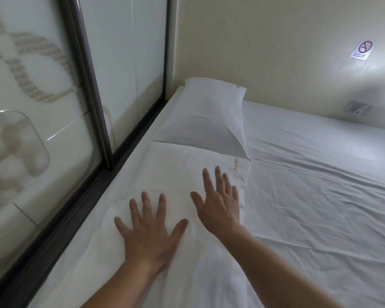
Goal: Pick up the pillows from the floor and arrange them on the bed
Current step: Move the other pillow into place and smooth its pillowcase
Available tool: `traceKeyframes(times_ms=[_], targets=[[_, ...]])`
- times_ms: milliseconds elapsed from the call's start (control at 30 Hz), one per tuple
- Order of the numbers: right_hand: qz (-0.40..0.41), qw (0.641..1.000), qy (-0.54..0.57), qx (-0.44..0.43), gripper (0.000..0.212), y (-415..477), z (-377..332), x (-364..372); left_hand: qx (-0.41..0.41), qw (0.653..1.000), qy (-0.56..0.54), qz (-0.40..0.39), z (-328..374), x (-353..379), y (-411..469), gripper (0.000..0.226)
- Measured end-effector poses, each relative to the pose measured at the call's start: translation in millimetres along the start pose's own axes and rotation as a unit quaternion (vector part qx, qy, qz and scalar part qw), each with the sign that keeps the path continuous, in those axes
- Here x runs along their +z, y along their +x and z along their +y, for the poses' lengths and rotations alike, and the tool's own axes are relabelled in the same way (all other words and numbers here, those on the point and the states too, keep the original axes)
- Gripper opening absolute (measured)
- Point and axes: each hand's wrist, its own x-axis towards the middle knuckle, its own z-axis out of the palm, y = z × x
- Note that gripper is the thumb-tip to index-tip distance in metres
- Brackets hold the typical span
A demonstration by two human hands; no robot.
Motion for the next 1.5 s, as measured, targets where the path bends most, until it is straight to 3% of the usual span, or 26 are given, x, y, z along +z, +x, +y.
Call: traceKeyframes(times_ms=[33, 100, 233, 267, 333, 400, 433, 500, 567, 633, 733, 833, 933, 1000, 1067, 1167, 1233, 1300, 1367, 1433, 1500], targets=[[-0.047, 0.998, 0.008, -0.049, 0.073, -4, -7, 11, 0.007, 1.000, 0.012, -0.018, 1, 5, 0, 0.089], [-0.136, 0.990, -0.017, -0.023, 0.071, -20, 9, 33, 0.004, 0.998, 0.046, -0.051, -11, 19, -9, 0.091], [-0.177, 0.957, -0.015, 0.231, 0.069, -18, 55, 7, -0.063, 0.994, 0.051, -0.075, -48, 11, -19, 0.101], [-0.138, 0.965, -0.025, 0.221, 0.069, -18, 53, -1, -0.069, 0.995, 0.045, -0.063, -47, 6, -17, 0.102], [-0.037, 0.996, -0.028, 0.070, 0.068, -30, 28, -2, -0.026, 0.999, 0.027, -0.030, -32, 5, -22, 0.099], [-0.069, 0.996, 0.002, -0.048, 0.070, -64, 5, 12, 0.003, 0.999, 0.033, -0.040, -13, 16, -39, 0.096], [-0.108, 0.993, 0.005, -0.047, 0.071, -83, 5, 20, -0.007, 0.998, 0.045, -0.043, -12, 22, -49, 0.098], [-0.136, 0.986, 0.017, 0.096, 0.073, -96, 22, 27, -0.057, 0.996, 0.054, -0.034, -33, 21, -54, 0.108], [-0.148, 0.951, 0.069, 0.262, 0.080, -91, 38, 16, -0.149, 0.986, 0.043, -0.055, -64, 10, -46, 0.124], [-0.148, 0.924, 0.159, 0.314, 0.090, -87, 41, 5, -0.230, 0.971, 0.023, -0.062, -82, -5, -37, 0.129], [-0.143, 0.914, 0.226, 0.305, 0.092, -92, 39, 4, -0.215, 0.974, -0.007, -0.069, -88, -19, -46, 0.124], [-0.132, 0.936, 0.176, 0.275, 0.090, -101, 32, 1, -0.196, 0.977, -0.015, -0.083, -98, -33, -57, 0.115], [-0.080, 0.984, 0.062, 0.145, 0.082, -113, 13, 4, -0.156, 0.984, -0.019, -0.083, -103, -34, -70, 0.107], [-0.079, 0.996, 0.016, 0.038, 0.073, -131, 1, 14, -0.133, 0.988, -0.020, -0.083, -109, -25, -80, 0.104], [-0.140, 0.987, 0.005, 0.072, 0.070, -146, 12, 19, -0.143, 0.983, -0.011, -0.119, -120, -17, -94, 0.107], [-0.171, 0.948, 0.050, 0.263, 0.074, -147, 37, 0, -0.207, 0.968, 0.024, -0.143, -149, -26, -110, 0.108], [-0.109, 0.970, 0.000, 0.216, 0.072, -148, 32, -12, -0.223, 0.969, 0.059, -0.085, -148, -39, -109, 0.105], [-0.038, 0.998, 0.020, 0.042, 0.069, -161, 5, -10, -0.134, 0.989, 0.055, -0.002, -124, -40, -105, 0.091], [-0.072, 0.993, 0.019, -0.096, 0.068, -187, -17, 4, 0.005, 1.000, 0.016, 0.007, -87, -30, -107, 0.080], [-0.125, 0.987, -0.013, -0.102, 0.068, -201, -10, 16, 0.082, 0.996, 0.033, -0.030, -66, -16, -115, 0.077], [-0.112, 0.993, -0.021, 0.004, 0.069, -187, 8, 9, 0.074, 0.995, 0.053, -0.036, -66, -13, -112, 0.076]])
